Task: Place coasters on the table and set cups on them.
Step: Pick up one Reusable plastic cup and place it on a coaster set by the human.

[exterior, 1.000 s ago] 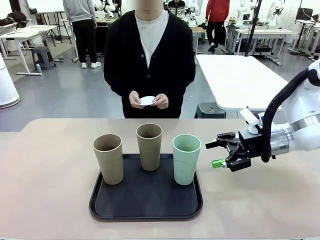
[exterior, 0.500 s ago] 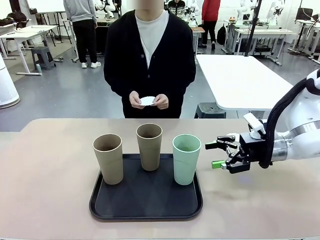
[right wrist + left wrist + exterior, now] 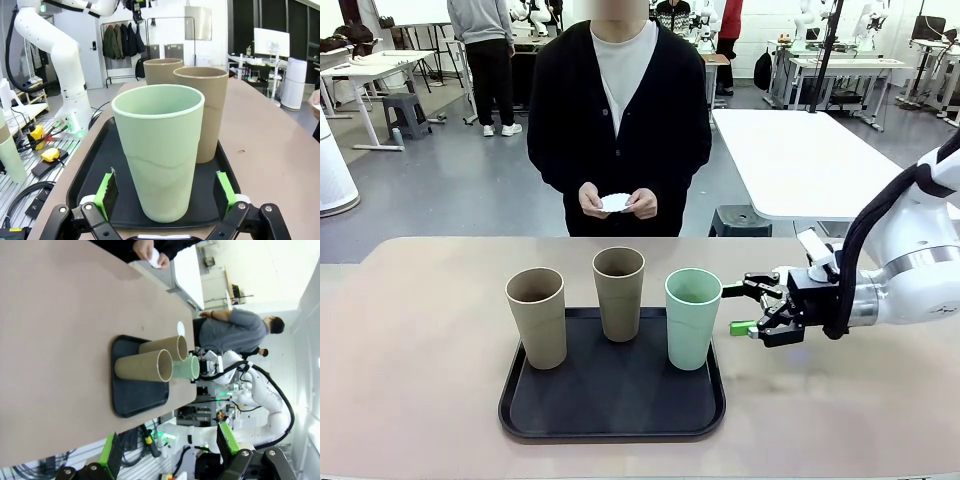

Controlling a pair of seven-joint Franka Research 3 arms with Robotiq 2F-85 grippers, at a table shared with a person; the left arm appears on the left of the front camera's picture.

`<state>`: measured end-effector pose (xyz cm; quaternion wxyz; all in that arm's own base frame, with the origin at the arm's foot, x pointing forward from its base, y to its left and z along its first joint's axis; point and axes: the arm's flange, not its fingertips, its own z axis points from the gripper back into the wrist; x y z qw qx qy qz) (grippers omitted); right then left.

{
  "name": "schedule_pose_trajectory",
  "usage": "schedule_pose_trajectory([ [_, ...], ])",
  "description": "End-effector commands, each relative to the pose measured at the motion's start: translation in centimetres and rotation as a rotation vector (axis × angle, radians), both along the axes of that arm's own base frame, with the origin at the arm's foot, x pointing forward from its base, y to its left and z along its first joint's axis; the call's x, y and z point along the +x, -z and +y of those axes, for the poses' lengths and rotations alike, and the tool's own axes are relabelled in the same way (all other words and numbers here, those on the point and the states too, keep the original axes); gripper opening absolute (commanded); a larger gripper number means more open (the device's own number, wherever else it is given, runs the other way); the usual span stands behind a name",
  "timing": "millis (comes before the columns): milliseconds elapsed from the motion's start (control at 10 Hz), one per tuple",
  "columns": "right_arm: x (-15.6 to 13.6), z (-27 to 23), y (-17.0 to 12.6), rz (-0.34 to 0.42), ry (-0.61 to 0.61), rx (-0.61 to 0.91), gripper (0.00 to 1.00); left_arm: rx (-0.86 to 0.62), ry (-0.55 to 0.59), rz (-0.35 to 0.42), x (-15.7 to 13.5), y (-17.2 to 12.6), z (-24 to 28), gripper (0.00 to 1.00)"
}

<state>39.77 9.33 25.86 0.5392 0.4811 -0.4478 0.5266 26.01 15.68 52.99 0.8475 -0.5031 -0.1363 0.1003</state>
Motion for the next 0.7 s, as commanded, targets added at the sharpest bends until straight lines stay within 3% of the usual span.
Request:
schedule_pose_trajectory([
  [0,0.4,1.6,0.5,-0.007,0.018,-0.035,1.00,-0.012,0.006,-0.012,-0.1,-0.2,0.2,1.00],
  [600,1.1,2.7,1.0,-0.008,0.026,-0.047,1.00,-0.012,0.006,-0.012,-0.1,-0.2,0.2,1.00],
])
